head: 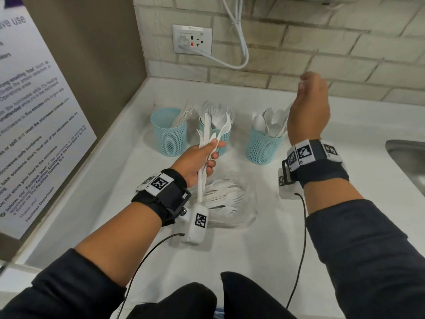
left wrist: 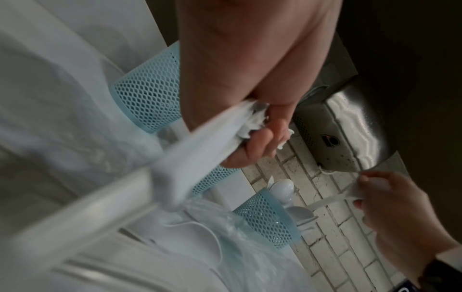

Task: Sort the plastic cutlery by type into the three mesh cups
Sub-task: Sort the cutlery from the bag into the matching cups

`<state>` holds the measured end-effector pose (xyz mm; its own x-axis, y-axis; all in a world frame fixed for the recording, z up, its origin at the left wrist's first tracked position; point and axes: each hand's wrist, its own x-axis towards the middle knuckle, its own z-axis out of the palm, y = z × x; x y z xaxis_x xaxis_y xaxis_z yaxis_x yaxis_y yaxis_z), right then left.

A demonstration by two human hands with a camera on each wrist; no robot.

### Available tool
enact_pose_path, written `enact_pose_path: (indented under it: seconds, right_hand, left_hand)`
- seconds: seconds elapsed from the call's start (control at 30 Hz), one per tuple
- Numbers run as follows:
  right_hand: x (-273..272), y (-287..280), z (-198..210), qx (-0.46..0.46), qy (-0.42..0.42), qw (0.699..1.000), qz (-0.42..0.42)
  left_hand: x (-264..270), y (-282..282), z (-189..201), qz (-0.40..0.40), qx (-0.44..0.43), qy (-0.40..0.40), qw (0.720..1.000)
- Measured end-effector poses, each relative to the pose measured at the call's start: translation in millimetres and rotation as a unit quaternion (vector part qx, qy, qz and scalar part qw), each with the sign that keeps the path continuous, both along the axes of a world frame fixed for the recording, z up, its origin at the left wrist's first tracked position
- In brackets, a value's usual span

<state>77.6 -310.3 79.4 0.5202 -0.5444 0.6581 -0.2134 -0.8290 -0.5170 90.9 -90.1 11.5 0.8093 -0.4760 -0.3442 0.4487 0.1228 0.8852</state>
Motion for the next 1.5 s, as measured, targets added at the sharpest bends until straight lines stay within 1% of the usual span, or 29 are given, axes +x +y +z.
enact_pose_path:
  seconds: [0.1, 0.17, 0.27, 0.43, 0.57, 0.73, 0.8, 0.83, 0.9, 0.93, 0.97, 1.0, 1.03, 1.1, 1.2, 1.27, 1.33, 1.43, 1.5]
  right_hand:
    - [5.2, -3.9, -22.9, -0.045, 0.101, 0.993, 0.043]
    - [6.4, -4.7, -37.7, -0.051, 0.152, 0.986, 0.055]
    - [6.3, -4.9, -48.9, -0.031, 0.178, 0.983, 0.045]
    - [11.6, -7.7, -41.3, -0.009, 0.248, 0.967, 0.062]
    - [14.7, -10.8, -40.9, 0.008, 0.267, 0.961, 0.071]
    - [11.8, -7.0, -39.7, 0.026, 0.340, 0.938, 0.066]
    - [10.4, -3.7, -38.8, 0.045, 0.317, 0.945, 0.069]
    - [9.6, -2.1, -37.9, 0.039, 0.282, 0.957, 0.065]
    - [8.3, 3.1, -35.1, 0.011, 0.171, 0.983, 0.060]
    - [8.1, 7.2, -32.9, 0.003, 0.111, 0.991, 0.078]
    - [8.3, 12.4, -30.4, 0.006, 0.065, 0.991, 0.115]
    - [8.7, 18.8, -27.7, 0.016, 0.043, 0.986, 0.163]
    - [9.0, 26.5, -25.1, 0.026, 0.044, 0.977, 0.208]
    - [8.8, 43.0, -21.2, 0.025, 0.084, 0.959, 0.268]
    - [9.9, 61.4, -19.0, 0.007, 0.159, 0.940, 0.301]
    - [9.7, 70.2, -19.0, 0.021, 0.199, 0.925, 0.322]
    - [10.3, 75.8, -21.1, 0.075, 0.214, 0.909, 0.349]
    - [14.8, 77.1, -26.4, 0.181, 0.193, 0.888, 0.376]
    - [18.4, 75.9, -28.7, 0.205, 0.182, 0.887, 0.371]
  left_hand:
    - [0.3, 1.0, 1.0, -0.019, -0.020, 0.018, 0.999]
    - [-0.2, 2.1, 1.7, -0.025, -0.029, 0.024, 0.999]
    - [-0.5, 4.4, 1.9, -0.018, -0.028, 0.011, 0.999]
    - [-1.5, 4.7, -1.0, -0.012, -0.030, -0.004, 0.999]
    - [-1.7, 4.8, -2.2, -0.005, -0.026, -0.007, 1.000]
    - [-1.2, 7.3, -2.3, 0.013, -0.024, 0.002, 1.000]
    - [-1.2, 8.0, -1.9, 0.013, -0.023, 0.002, 1.000]
    - [-1.1, 8.3, -1.6, 0.013, -0.025, 0.003, 1.000]
    - [-0.9, 8.3, -0.8, 0.011, -0.033, 0.008, 0.999]
    - [-1.0, 8.1, -0.1, 0.009, -0.037, 0.010, 0.999]
    - [-1.3, 7.8, 0.3, 0.006, -0.044, 0.013, 0.999]
    - [-1.7, 7.5, 0.8, 0.004, -0.052, 0.015, 0.999]
    - [-1.8, 7.1, 0.9, 0.001, -0.061, 0.017, 0.998]
    - [-2.4, 6.9, 1.4, -0.003, -0.073, 0.017, 0.997]
    - [-3.1, 6.4, 2.4, -0.004, -0.074, 0.012, 0.997]
    - [-3.8, 6.8, 3.5, -0.002, -0.073, 0.009, 0.997]
    - [-4.9, 7.1, 4.6, -0.004, -0.070, 0.007, 0.998]
    - [-6.7, 7.9, 6.4, -0.011, -0.061, 0.005, 0.998]
    - [-7.5, 9.2, 8.0, -0.014, -0.059, 0.006, 0.998]
